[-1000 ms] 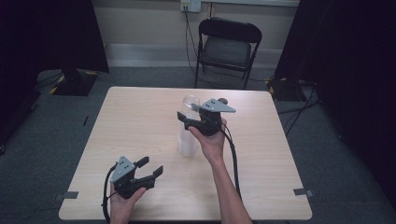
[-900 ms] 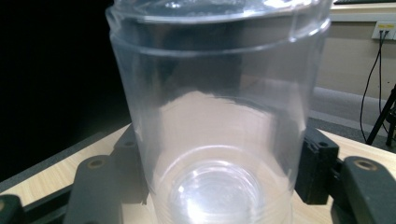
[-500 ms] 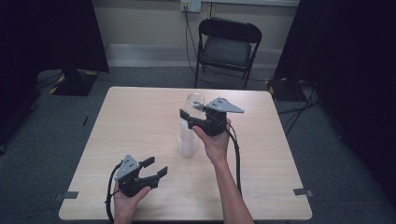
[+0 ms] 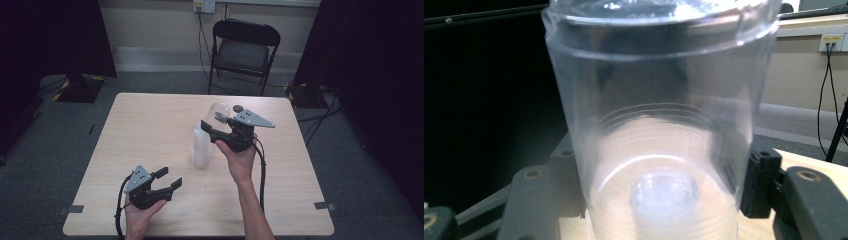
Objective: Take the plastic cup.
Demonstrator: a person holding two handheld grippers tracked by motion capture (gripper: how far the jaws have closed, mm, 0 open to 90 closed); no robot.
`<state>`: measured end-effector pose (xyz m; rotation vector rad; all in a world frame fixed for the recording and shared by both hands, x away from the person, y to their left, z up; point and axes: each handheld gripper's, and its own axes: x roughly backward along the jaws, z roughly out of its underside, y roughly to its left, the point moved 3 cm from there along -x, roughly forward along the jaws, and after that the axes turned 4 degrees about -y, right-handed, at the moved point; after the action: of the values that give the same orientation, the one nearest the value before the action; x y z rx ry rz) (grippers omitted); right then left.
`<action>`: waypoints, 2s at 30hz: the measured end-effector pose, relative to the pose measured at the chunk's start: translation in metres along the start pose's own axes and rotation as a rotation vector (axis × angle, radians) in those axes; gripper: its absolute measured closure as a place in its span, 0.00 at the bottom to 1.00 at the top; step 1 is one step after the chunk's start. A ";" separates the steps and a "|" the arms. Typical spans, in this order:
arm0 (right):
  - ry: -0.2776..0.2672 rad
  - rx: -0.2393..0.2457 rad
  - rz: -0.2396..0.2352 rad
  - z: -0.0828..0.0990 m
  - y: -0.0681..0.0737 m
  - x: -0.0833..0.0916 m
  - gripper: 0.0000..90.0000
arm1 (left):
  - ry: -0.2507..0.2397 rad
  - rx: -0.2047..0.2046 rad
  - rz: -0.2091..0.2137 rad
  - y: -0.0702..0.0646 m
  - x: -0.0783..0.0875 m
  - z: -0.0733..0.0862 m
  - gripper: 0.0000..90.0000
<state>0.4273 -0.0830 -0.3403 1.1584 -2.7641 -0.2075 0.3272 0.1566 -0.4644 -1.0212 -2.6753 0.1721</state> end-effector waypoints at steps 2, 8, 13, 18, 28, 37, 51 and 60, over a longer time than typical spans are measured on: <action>-0.004 -0.008 0.008 0.002 0.000 0.008 0.42 | -0.012 -0.005 -0.002 -0.001 0.000 0.000 0.36; 0.013 -0.053 0.002 0.013 -0.001 0.024 0.42 | -0.036 0.017 0.013 -0.003 -0.001 -0.003 0.41; 0.022 -0.118 -0.013 0.029 -0.001 0.031 0.43 | -0.021 0.015 0.048 -0.005 -0.004 -0.002 0.45; 0.032 -0.174 -0.027 0.042 -0.002 0.036 0.44 | 0.011 -0.034 0.004 -0.005 -0.007 -0.002 0.42; 0.072 -0.259 -0.059 0.069 0.000 0.043 0.44 | 0.009 -0.065 0.016 -0.008 -0.017 -0.003 0.45; 0.105 -0.339 -0.102 0.090 0.006 0.043 0.43 | -0.027 -0.123 0.046 -0.018 -0.024 -0.002 0.53; 0.144 -0.444 -0.172 0.111 0.019 0.044 0.43 | -0.057 -0.161 0.096 -0.029 -0.036 0.004 0.62; 0.166 -0.529 -0.226 0.119 0.023 0.044 0.44 | -0.083 -0.159 0.097 -0.035 -0.041 0.010 0.65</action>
<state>0.3593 -0.0894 -0.4494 1.2570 -2.2262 -0.7722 0.3313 0.1033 -0.4757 -1.2186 -2.7514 0.0212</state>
